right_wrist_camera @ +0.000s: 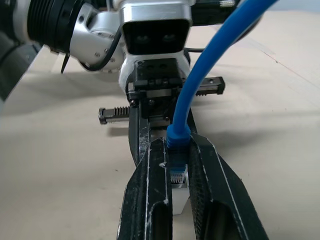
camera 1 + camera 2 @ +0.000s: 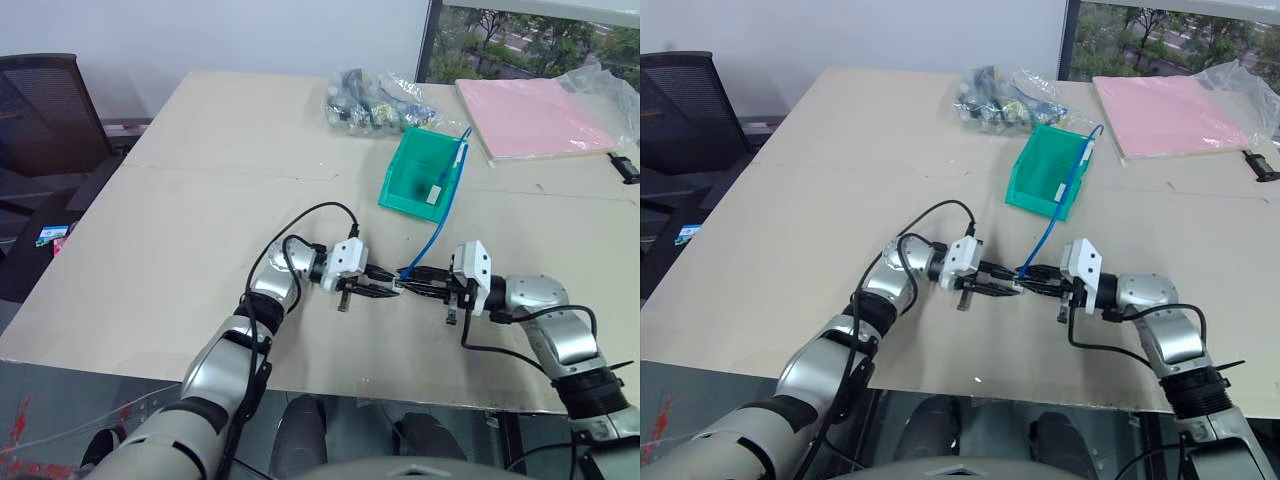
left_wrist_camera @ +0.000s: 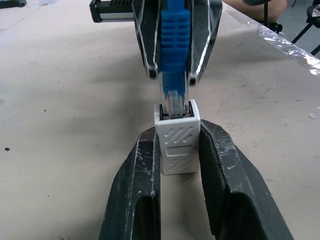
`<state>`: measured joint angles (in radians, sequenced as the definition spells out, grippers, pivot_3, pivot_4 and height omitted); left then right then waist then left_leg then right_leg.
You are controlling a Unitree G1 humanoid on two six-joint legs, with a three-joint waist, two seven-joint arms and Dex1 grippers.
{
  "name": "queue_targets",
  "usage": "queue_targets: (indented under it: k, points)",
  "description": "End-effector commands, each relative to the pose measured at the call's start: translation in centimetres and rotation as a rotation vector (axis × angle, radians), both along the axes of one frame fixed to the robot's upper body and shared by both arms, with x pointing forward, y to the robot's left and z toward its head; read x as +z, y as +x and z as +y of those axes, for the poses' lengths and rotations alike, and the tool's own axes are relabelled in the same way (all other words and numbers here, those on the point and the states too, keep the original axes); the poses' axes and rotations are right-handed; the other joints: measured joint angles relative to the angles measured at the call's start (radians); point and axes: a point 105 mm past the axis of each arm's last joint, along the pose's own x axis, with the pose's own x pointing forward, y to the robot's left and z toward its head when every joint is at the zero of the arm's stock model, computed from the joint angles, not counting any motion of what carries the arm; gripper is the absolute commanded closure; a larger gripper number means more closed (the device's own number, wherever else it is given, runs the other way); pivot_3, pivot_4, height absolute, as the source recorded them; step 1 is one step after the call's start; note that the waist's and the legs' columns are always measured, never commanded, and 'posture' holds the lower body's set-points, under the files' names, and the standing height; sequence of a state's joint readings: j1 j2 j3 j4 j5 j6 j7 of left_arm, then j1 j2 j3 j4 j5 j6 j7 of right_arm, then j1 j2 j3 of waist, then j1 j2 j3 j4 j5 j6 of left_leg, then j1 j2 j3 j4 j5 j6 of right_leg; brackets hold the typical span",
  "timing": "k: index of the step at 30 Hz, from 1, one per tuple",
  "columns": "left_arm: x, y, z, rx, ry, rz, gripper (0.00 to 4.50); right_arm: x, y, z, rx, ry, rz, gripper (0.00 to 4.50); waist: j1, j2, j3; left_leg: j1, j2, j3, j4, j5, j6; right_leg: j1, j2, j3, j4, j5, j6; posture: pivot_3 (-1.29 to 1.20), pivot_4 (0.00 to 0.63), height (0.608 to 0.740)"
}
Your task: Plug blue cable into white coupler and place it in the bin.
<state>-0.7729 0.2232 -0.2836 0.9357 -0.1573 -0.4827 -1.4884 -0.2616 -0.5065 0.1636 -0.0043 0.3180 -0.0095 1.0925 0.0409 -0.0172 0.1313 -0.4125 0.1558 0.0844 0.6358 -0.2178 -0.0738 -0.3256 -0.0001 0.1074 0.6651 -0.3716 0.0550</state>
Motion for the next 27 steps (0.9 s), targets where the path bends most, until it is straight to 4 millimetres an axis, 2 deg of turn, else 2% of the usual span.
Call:
queue_targets:
  k: [1,5,7,11,14,16,18,20,21,22,23,24,25,27]
  points:
    - [-3.1,-1.6,0.2,-0.060,0.124,0.073,4.01,-1.2,0.3,0.0,-0.010,-0.046,0.002,4.50,0.000,0.000,0.000,0.001,0.000,0.000,0.000,0.000,0.000,0.001,0.000,0.000,0.000,0.000,0.000,0.00,0.150,0.718]
    - [-3.0,-1.4,0.3,-0.043,0.119,0.073,4.01,-2.5,-0.9,0.3,0.056,-0.087,0.065,4.50,-0.001,0.000,-0.002,0.002,0.000,0.000,0.000,0.000,0.000,0.001,0.000,0.000,0.000,0.000,0.000,0.00,0.150,0.718]
    - [-3.0,-1.4,0.4,-0.040,0.120,0.073,4.01,-4.1,-1.7,0.3,0.082,-0.158,0.112,4.50,-0.001,0.000,-0.005,0.002,0.000,0.000,0.000,0.000,0.000,0.002,0.000,0.000,0.000,0.000,0.000,0.00,0.150,0.718]
    - [-3.1,-1.4,0.5,-0.037,0.121,0.074,4.01,-7.2,-1.3,0.1,-0.016,-0.217,0.251,4.50,-0.002,-0.002,-0.013,0.003,0.000,0.000,-0.001,0.000,0.000,0.002,0.000,0.000,0.000,0.000,0.000,0.00,0.150,0.718]
    - [-3.1,-1.4,0.5,-0.033,0.118,0.076,4.01,-10.8,-3.1,-1.1,0.006,-0.384,0.353,4.50,-0.008,-0.002,-0.017,0.018,0.000,0.001,-0.004,0.000,0.000,0.015,0.000,0.000,-0.003,0.000,-0.001,0.00,0.150,0.718]
    - [-3.2,-1.4,0.5,-0.031,0.118,0.076,4.01,-11.3,-3.1,-1.1,-0.005,-0.396,0.365,4.50,-0.013,-0.004,-0.030,0.020,0.000,0.001,-0.006,0.000,0.000,0.017,0.000,0.000,-0.003,0.000,-0.001,0.00,0.150,0.718]
    - [-3.2,-1.4,0.6,-0.029,0.120,0.076,4.01,-9.6,-2.3,0.0,-0.021,-0.290,0.324,4.50,-0.019,-0.006,-0.038,0.021,0.000,0.001,-0.008,-0.001,0.002,0.017,0.000,0.000,-0.003,-0.001,-0.001,0.00,0.150,0.718]
    - [-3.3,-1.4,0.8,-0.024,0.122,0.080,4.01,-4.0,-0.4,1.8,-0.040,0.020,0.246,4.50,-0.025,-0.007,-0.039,0.020,0.000,0.001,-0.008,-0.002,0.002,0.018,0.000,0.000,-0.003,-0.001,-0.001,0.00,0.150,0.718]
    - [-3.3,-1.4,0.9,-0.021,0.124,0.081,4.01,-2.0,-0.1,2.1,-0.026,0.108,0.218,4.50,-0.026,-0.006,-0.038,0.020,0.000,0.000,-0.008,-0.001,0.002,0.018,0.000,0.000,-0.003,-0.001,-0.001,0.00,0.150,0.718]
    - [-3.4,-1.4,0.9,-0.019,0.125,0.082,4.01,-0.9,0.0,2.2,-0.014,0.152,0.204,4.50,-0.028,-0.004,-0.037,0.019,0.000,0.000,-0.008,-0.001,0.001,0.017,0.000,0.000,-0.003,-0.001,-0.001,0.00,0.150,0.718]
    - [-3.4,-1.3,1.0,-0.012,0.126,0.092,3.51,-0.4,0.1,2.2,-0.012,0.155,0.184,4.50,-0.029,-0.002,-0.035,0.018,0.000,0.000,-0.007,-0.001,0.001,0.017,0.000,0.001,-0.003,0.000,-0.001,0.00,0.150,0.718]
    - [-3.5,-1.3,1.1,-0.003,0.127,0.099,3.51,-0.1,0.3,2.2,-0.012,0.155,0.174,4.50,-0.028,-0.002,-0.034,0.017,0.000,0.001,-0.007,-0.001,0.001,0.017,0.000,0.001,-0.003,0.000,-0.001,0.00,0.150,0.718]
    - [-3.5,-0.9,1.2,0.037,0.127,0.080,2.88,0.2,0.7,2.1,-0.025,0.138,0.159,4.50,-0.027,0.000,-0.033,0.017,0.000,0.000,-0.007,-0.001,0.001,0.016,0.000,0.001,-0.003,0.000,-0.001,0.00,0.150,0.718]
    - [-3.3,0.2,1.6,0.130,0.130,0.034,2.21,0.9,1.5,1.7,-0.058,0.127,0.182,4.50,-0.027,0.006,-0.028,0.017,0.000,0.001,-0.007,-0.001,0.001,0.015,0.000,0.001,-0.003,-0.001,-0.001,0.00,0.150,0.718]
